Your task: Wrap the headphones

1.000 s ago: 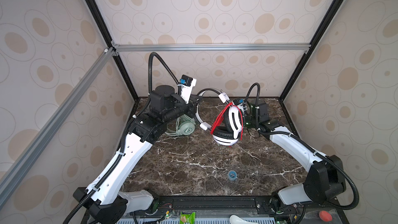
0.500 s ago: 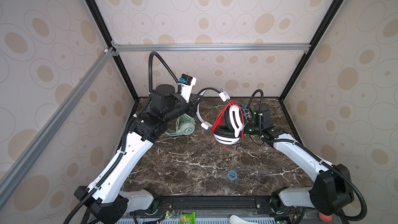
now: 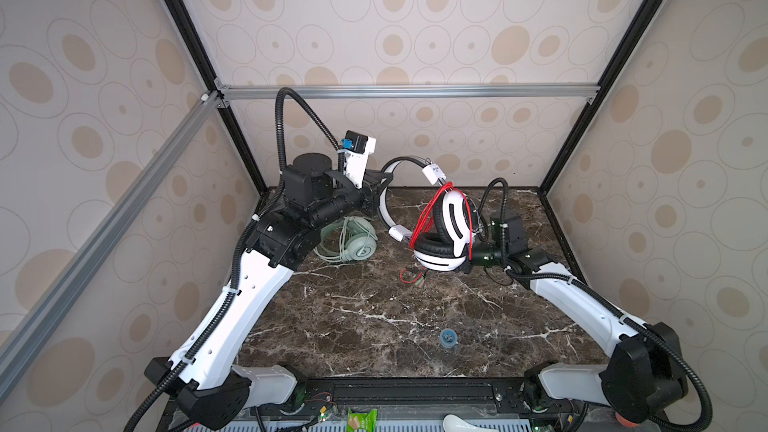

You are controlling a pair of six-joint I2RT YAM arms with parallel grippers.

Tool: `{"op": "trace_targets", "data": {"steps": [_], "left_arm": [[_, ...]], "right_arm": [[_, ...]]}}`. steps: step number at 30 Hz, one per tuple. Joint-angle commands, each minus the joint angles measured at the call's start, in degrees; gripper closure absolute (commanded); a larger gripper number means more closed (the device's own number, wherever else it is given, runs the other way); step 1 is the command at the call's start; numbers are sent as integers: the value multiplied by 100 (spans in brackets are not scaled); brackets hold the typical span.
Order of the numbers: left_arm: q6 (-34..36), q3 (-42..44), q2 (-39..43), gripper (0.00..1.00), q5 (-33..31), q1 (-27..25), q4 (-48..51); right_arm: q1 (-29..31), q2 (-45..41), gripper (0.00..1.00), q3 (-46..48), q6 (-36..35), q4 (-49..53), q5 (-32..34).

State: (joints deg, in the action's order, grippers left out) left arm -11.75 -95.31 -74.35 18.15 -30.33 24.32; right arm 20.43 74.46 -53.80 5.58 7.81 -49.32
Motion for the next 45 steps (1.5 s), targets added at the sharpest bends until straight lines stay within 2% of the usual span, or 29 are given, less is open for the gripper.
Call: {"op": "trace_targets", "data": {"steps": [1, 12, 31, 45], "left_arm": [[-357, -401, 69, 100, 224, 126, -494], [-496, -523, 71, 100, 431, 263, -558], [-567, -770, -10, 100, 647, 308, -507], [-639, -844, -23, 100, 706, 370, -542]], "right_arm": [[-43, -79, 58, 97, 139, -202, -333], [-44, -440, 56, 408, 333, -299, -522], [-41, -580, 51, 410, 740, -733, -377], [-55, -1145, 50, 429, 220, 129, -124]]}}
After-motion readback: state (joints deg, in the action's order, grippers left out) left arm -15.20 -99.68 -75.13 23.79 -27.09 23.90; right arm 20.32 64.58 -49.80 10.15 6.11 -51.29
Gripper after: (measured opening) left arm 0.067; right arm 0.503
